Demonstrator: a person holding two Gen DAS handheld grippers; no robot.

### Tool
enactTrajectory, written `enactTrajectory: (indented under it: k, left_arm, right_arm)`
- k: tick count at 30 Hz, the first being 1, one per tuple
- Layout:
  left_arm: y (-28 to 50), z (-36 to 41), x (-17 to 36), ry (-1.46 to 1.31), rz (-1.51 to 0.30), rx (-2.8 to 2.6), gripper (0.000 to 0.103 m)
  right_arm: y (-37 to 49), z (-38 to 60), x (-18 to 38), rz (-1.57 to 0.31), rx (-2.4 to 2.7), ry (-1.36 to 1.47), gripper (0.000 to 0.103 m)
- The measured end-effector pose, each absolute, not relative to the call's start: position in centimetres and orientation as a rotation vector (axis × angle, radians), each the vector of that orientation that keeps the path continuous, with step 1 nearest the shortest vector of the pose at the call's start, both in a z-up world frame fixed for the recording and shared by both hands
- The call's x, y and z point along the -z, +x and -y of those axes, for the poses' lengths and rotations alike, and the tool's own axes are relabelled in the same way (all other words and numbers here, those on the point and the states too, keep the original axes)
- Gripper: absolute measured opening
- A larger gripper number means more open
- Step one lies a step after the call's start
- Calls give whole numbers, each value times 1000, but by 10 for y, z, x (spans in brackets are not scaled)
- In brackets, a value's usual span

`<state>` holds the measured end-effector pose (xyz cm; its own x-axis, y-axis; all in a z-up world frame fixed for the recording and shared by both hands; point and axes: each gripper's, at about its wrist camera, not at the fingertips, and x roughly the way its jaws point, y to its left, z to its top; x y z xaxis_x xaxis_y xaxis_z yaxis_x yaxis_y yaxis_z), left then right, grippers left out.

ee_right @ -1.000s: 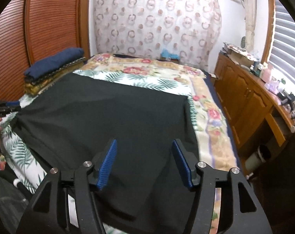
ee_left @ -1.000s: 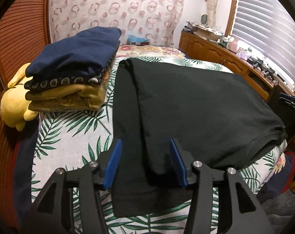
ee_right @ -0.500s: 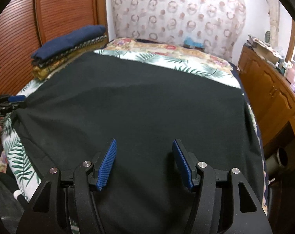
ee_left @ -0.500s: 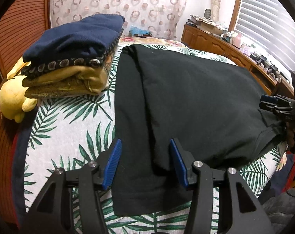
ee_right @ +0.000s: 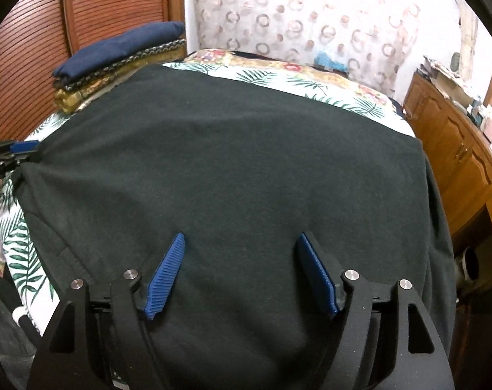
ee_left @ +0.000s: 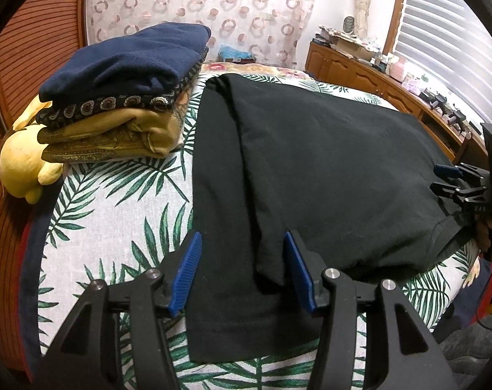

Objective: Fold small clothes
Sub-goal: 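Press the shirt flat with the open right gripper while the left gripper grasps its edge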

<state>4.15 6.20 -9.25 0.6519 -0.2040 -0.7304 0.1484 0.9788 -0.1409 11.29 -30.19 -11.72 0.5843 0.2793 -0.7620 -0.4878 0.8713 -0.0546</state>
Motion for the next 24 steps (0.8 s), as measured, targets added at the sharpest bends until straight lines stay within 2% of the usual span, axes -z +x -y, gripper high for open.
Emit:
enactTrajectory:
  k: [18,22,23,24]
  left_arm:
    - [43,-67,93,-128,-847,260,51]
    - [43,-64,92,-119,-849,278,27]
    - [44,-64,91,-122,-851,288,13]
    - [44,-63,91,-130,-855,306,11]
  right_arm:
    - [114,304,118,-833,-455,-266,74]
    - [114,304,118,-833,-456,-265,74]
    - [114,304,118,-833,-455,-265,74]
    - [114,304,118,-833,-455,-266,74]
